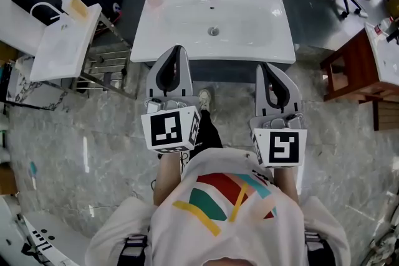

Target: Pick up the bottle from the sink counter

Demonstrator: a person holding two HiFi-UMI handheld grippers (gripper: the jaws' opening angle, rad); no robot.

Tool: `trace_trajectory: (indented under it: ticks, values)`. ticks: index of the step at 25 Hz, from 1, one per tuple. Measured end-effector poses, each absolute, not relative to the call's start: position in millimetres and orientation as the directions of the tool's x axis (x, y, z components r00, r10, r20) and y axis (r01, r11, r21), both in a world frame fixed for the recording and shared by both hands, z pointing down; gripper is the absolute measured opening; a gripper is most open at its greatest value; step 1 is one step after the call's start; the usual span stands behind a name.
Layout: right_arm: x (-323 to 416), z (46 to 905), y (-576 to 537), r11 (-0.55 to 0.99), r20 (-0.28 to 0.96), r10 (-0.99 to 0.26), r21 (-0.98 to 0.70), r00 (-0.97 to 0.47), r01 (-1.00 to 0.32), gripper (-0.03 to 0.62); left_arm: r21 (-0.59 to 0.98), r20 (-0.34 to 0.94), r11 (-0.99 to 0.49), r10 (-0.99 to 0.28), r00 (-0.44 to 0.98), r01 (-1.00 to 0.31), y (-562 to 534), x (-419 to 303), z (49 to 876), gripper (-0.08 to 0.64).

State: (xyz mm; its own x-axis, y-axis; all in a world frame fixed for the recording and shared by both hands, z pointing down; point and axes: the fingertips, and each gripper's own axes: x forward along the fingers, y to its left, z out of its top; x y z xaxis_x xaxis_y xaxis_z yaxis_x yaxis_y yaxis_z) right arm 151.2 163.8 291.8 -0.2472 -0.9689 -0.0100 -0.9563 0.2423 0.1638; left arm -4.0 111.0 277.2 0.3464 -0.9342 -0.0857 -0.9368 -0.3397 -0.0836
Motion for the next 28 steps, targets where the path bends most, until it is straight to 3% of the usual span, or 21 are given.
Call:
trace_trajectory:
  ticks: [28]
  values:
    - [93,295,-59,0.3,0.086,-0.953,0.123,-0.291,-0.946,0.012,-0.042,0.008,-0.404,-0.915,0.404,-0.914,-110,-37,287,0.018]
